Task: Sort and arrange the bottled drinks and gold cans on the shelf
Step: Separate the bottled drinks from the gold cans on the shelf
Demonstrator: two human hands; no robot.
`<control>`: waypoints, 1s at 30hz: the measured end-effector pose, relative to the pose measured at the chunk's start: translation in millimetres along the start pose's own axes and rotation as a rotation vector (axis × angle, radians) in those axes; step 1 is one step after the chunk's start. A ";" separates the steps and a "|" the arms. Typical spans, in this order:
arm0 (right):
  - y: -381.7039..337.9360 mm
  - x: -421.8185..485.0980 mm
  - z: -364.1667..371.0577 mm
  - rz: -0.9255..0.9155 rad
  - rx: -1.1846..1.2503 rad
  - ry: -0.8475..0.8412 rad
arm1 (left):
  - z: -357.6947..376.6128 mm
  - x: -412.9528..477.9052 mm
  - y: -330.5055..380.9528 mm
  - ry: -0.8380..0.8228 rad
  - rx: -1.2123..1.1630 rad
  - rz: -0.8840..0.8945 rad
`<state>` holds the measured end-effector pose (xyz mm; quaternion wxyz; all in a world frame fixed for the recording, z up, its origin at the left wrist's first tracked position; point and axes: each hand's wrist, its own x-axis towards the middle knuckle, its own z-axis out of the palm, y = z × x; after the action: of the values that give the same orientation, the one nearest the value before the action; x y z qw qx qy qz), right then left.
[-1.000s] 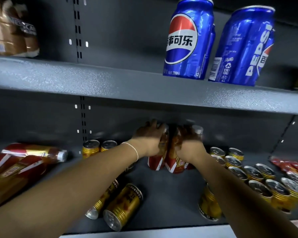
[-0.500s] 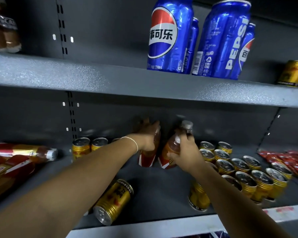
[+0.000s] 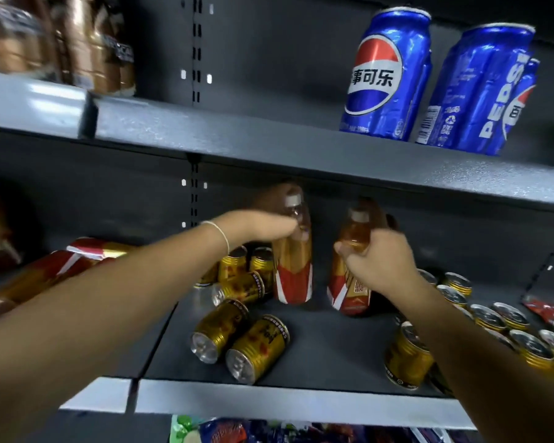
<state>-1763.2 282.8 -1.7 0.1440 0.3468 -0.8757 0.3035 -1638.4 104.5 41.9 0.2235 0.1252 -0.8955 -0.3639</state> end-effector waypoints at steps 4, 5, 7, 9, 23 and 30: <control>-54.8 -4.5 4.1 -0.052 0.143 -0.198 | -46.4 -36.6 1.5 -0.175 0.050 -0.135; -70.0 -6.9 7.7 -0.073 0.191 -0.244 | -56.1 -46.5 -1.3 -0.209 0.100 -0.203; -99.5 -12.6 16.3 -0.107 0.263 -0.334 | -75.3 -65.1 -10.1 -0.167 0.218 -0.288; -128.0 -17.4 26.4 -0.132 0.335 -0.404 | -96.2 -83.2 -19.5 -0.055 0.271 -0.305; -317.4 -26.5 132.2 -0.216 0.582 -0.646 | -262.4 -193.2 -121.5 0.159 0.287 -0.406; -388.9 -18.3 196.3 -0.099 0.604 -0.683 | -325.0 -220.3 -185.5 0.263 0.339 -0.429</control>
<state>-1488.0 -55.3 5.7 -0.2459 0.4949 -0.7277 0.4063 -1275.9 -134.5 49.0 0.2316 0.3929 -0.8601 -0.2286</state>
